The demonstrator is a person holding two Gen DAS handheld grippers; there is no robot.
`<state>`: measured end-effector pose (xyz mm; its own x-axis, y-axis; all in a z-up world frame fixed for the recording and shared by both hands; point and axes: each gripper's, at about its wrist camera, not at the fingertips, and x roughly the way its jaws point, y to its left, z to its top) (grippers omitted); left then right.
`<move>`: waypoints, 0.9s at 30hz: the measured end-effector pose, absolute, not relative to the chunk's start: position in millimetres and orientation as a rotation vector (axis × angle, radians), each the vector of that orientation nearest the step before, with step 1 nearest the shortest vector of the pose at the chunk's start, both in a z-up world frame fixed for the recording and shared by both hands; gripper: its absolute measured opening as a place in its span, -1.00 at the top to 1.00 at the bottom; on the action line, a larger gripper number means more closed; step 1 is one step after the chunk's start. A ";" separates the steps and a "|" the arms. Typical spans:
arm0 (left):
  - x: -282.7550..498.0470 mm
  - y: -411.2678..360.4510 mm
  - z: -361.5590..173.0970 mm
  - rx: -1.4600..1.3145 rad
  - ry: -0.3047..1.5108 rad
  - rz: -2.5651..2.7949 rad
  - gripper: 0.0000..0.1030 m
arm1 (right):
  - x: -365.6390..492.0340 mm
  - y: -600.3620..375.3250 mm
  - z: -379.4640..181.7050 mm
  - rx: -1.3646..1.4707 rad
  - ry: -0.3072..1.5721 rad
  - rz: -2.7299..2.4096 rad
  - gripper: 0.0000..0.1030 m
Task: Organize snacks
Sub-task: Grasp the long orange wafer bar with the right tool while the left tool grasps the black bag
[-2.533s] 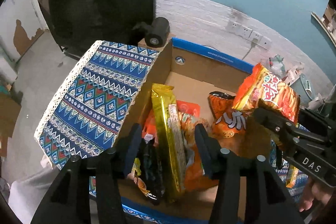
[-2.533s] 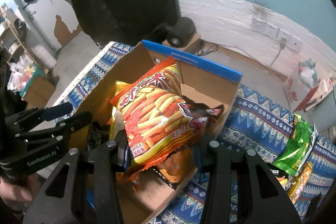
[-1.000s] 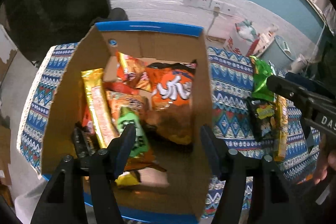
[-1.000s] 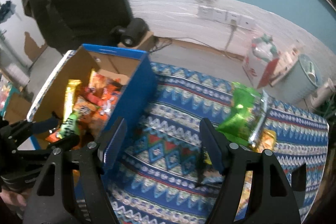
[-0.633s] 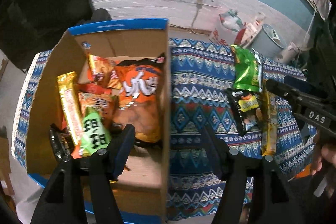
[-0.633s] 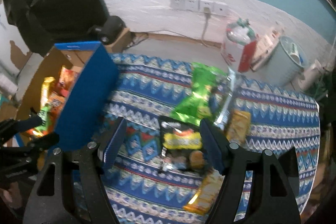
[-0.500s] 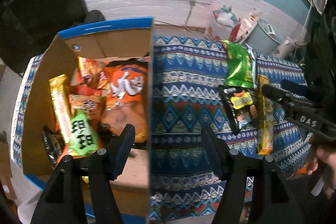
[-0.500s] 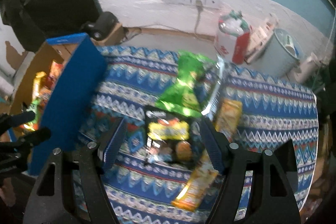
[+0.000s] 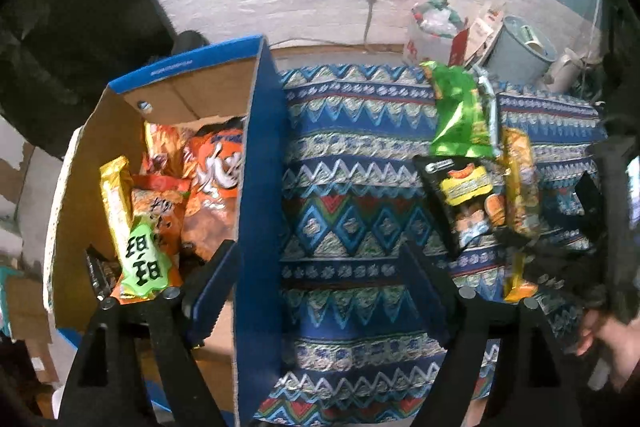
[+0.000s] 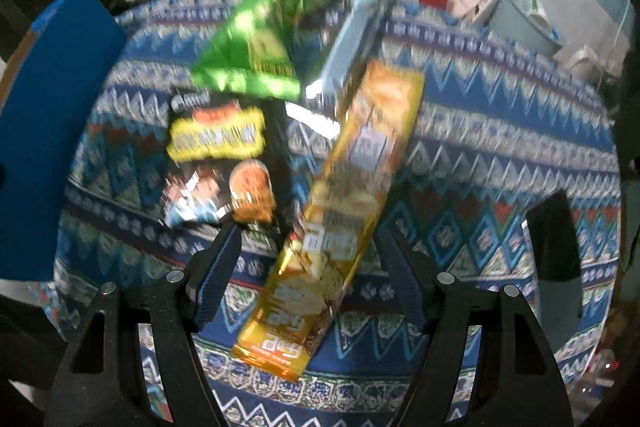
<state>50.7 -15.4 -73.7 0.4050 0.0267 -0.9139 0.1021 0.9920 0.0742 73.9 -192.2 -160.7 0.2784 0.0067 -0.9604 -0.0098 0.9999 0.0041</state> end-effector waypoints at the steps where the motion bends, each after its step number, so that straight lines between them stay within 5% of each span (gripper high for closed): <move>1: 50.5 -20.2 -71.8 0.142 1.148 -0.041 -0.60 | 72.3 -192.7 -166.4 -0.002 1.304 0.014 -0.41; 5: 49.8 -36.2 -68.0 0.170 1.132 -0.055 -0.60 | 66.6 -192.9 -176.5 -0.034 1.323 0.027 -0.37; 8: 53.7 -50.2 -74.3 0.156 1.166 -0.087 -0.60 | 60.1 -199.6 -181.7 -0.014 1.343 0.045 0.06; 15: 66.4 -79.3 -92.2 0.107 1.234 -0.128 -0.60 | 41.0 -234.8 -178.3 0.046 1.343 -0.022 0.38; 27: 101.6 -120.6 -128.4 -0.070 1.333 -0.153 -0.64 | 16.7 -294.0 -167.3 0.121 1.296 -0.059 0.28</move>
